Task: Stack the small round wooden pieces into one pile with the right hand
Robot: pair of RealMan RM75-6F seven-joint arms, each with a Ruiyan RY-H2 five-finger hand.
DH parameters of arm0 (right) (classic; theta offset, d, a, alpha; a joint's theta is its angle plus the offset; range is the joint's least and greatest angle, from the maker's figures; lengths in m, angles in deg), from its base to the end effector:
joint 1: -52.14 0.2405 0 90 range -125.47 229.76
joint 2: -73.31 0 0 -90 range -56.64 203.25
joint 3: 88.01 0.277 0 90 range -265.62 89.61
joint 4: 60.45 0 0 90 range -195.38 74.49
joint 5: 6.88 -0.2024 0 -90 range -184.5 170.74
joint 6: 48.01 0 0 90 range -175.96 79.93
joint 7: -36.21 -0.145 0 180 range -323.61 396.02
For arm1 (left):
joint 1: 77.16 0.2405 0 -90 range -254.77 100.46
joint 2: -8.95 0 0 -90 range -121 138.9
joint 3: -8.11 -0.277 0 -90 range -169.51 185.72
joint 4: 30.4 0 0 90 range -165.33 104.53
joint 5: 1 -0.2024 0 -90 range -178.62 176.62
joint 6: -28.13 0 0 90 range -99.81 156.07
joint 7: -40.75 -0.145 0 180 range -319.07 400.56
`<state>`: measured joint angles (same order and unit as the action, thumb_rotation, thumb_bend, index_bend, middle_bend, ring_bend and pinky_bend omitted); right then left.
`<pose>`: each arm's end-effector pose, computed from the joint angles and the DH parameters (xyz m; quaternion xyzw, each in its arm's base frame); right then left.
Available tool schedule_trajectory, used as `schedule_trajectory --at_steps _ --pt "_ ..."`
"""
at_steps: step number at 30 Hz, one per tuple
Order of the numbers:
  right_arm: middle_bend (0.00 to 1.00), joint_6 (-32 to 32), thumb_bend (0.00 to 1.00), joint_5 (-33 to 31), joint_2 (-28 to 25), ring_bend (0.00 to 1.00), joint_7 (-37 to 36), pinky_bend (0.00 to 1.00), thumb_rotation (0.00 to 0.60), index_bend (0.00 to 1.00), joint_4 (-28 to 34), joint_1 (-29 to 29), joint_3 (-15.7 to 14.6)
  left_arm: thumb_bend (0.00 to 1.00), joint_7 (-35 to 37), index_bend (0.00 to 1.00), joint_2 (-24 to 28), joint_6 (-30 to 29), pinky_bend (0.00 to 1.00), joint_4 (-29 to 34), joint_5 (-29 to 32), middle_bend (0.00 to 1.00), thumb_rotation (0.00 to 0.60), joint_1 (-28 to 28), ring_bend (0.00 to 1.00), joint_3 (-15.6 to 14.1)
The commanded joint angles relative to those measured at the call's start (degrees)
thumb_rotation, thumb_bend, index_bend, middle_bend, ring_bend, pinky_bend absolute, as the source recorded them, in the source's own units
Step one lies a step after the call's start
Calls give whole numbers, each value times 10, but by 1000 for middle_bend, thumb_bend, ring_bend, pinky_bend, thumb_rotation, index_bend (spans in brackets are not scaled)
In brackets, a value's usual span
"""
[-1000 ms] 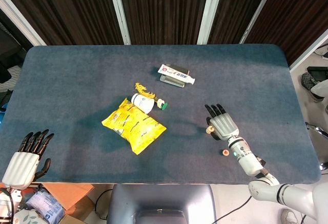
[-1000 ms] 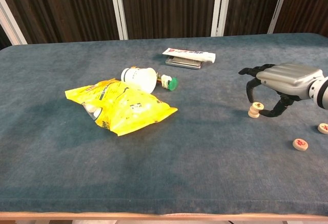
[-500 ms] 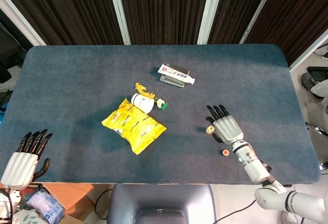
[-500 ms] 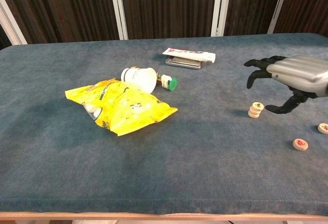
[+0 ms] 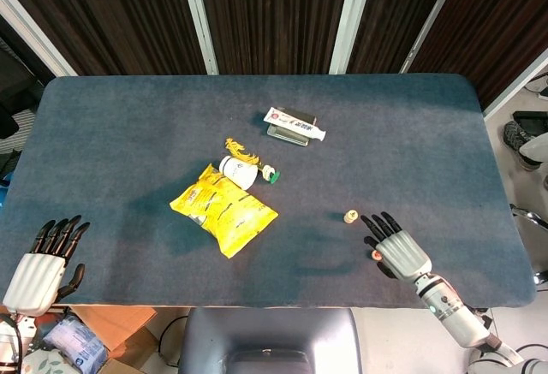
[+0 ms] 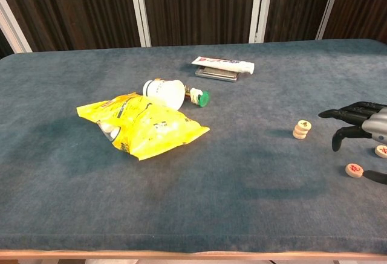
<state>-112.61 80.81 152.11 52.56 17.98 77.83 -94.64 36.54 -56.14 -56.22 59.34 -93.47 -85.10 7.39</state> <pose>-0.3004 -0.2557 0.0392 0.8183 -0.2662 0.2487 0.4446 -0.3157 0.1868 0.1568 -0.6692 -0.3338 -0.3709 0.5505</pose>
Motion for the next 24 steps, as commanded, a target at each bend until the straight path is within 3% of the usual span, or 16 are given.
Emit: schedule_trajectory --at_steps 1,24 --pt "0 7 460 -5 9 0 -8 0 600 469 -15 -4 3 525 1 0 0 -3 36 0 -4 0 600 1 22 -1" --pt "0 36 461 -9 36 0 -20 0 600 603 -50 -6 21 524 2 0 2 -4 36 0 -6 0 600 2 21 -3"
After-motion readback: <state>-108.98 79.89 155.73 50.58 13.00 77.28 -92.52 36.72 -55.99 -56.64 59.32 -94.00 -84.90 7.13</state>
